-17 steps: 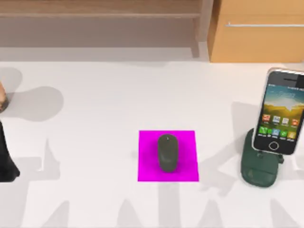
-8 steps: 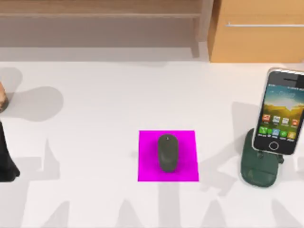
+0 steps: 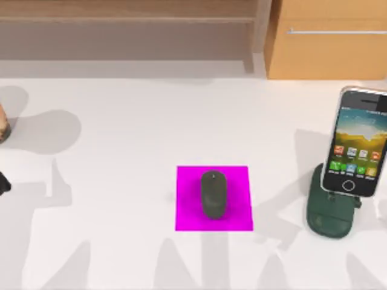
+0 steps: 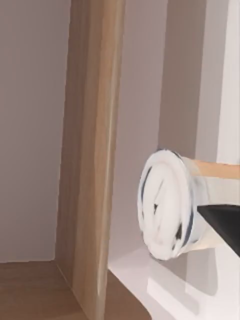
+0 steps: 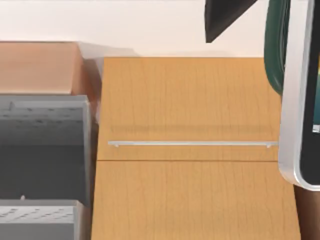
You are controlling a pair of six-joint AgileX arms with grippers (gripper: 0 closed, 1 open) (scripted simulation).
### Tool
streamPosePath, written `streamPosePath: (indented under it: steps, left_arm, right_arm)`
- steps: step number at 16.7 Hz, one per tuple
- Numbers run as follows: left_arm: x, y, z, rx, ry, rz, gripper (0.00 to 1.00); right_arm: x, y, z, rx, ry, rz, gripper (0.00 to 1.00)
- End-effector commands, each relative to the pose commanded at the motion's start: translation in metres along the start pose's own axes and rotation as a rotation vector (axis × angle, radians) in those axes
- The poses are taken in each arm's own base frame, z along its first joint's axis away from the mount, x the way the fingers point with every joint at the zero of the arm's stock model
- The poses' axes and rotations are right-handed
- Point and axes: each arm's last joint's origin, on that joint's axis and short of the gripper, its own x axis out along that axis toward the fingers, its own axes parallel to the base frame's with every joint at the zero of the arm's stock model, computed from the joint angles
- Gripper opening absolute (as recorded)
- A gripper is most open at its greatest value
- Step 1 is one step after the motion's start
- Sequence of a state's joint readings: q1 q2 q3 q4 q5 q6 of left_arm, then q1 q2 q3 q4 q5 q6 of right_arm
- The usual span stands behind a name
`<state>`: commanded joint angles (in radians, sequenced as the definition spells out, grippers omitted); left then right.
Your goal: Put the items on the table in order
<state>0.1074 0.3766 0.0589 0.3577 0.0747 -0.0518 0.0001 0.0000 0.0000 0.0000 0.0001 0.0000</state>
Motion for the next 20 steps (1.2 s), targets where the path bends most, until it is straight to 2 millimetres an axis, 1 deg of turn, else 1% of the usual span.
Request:
streamPosePath:
  steps: [2, 4, 6, 8, 11, 13, 15, 18, 20]
  left_arm:
    - [0.016, 0.006, 0.000, -0.019, 0.019, 0.006, 1.00]
    - [0.035, 0.014, -0.009, -0.040, 0.073, 0.013, 1.00]
    - [0.055, 0.024, -0.026, -0.062, 0.149, 0.019, 1.00]
    - [0.073, 0.035, -0.047, -0.079, 0.222, 0.023, 1.00]
    - [0.096, 0.050, -0.077, -0.084, 0.286, 0.017, 1.00]
    - [0.111, 0.060, -0.093, -0.066, 0.285, 0.004, 1.00]
    - [0.127, 0.068, -0.102, -0.034, 0.249, -0.015, 1.00]
    - [0.146, 0.076, -0.107, 0.023, 0.172, -0.044, 1.00]
    - [0.153, 0.078, -0.107, 0.044, 0.143, -0.056, 1.00]
  right_arm:
    - [0.000, 0.000, 0.000, 0.000, 0.000, 0.000, 1.00]
    - [0.000, 0.000, 0.000, 0.000, 0.000, 0.000, 1.00]
    - [0.000, 0.000, 0.000, 0.000, 0.000, 0.000, 1.00]
    - [0.000, 0.000, 0.000, 0.000, 0.000, 0.000, 1.00]
    - [0.000, 0.000, 0.000, 0.000, 0.000, 0.000, 1.00]
    - [0.000, 0.000, 0.000, 0.000, 0.000, 0.000, 1.00]
    - [0.000, 0.000, 0.000, 0.000, 0.000, 0.000, 1.00]
    - [0.000, 0.000, 0.000, 0.000, 0.000, 0.000, 1.00]
    - [0.000, 0.000, 0.000, 0.000, 0.000, 0.000, 1.00]
